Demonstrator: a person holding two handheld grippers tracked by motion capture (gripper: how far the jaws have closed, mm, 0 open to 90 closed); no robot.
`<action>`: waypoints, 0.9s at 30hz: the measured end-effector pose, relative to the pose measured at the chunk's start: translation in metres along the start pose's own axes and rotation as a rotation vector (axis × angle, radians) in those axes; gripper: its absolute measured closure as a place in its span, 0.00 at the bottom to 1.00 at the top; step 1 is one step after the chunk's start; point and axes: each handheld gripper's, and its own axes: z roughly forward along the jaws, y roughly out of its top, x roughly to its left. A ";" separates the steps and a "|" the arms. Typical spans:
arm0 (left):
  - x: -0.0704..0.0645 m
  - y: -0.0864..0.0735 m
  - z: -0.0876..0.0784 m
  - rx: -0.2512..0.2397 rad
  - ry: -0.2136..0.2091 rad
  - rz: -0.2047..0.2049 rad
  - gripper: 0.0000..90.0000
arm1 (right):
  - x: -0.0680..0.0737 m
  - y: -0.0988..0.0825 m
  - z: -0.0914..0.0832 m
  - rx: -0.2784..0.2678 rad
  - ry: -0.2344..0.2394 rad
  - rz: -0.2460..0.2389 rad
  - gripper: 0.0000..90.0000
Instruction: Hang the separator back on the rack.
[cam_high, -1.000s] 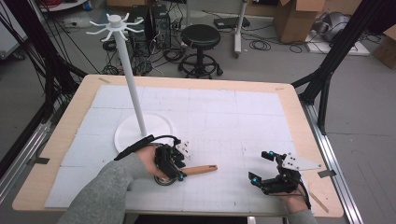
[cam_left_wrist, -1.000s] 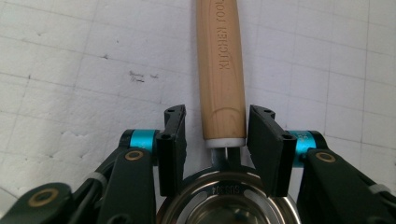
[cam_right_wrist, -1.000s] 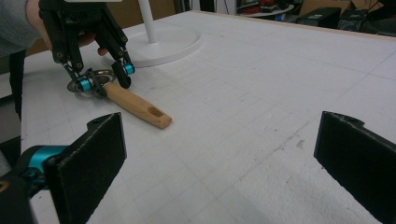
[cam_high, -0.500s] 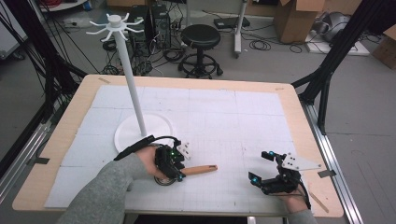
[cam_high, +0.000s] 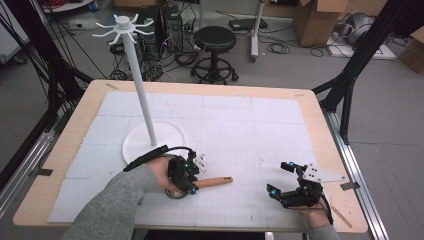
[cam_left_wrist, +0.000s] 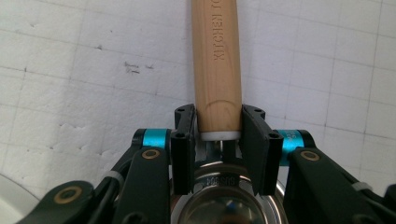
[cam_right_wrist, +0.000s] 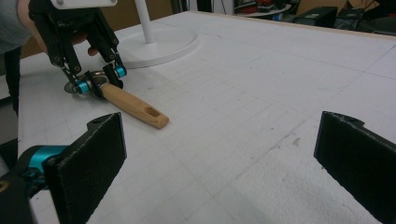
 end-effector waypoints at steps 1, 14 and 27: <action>0.000 0.000 0.000 0.002 -0.002 0.000 0.75 | 0.000 0.000 0.000 0.002 0.000 0.001 0.02; -0.001 0.001 0.000 0.008 0.005 0.004 0.76 | 0.000 0.000 0.000 0.003 -0.001 -0.002 0.02; -0.005 0.002 0.000 0.016 0.024 0.018 0.77 | 0.000 0.000 0.001 0.007 0.001 -0.002 0.02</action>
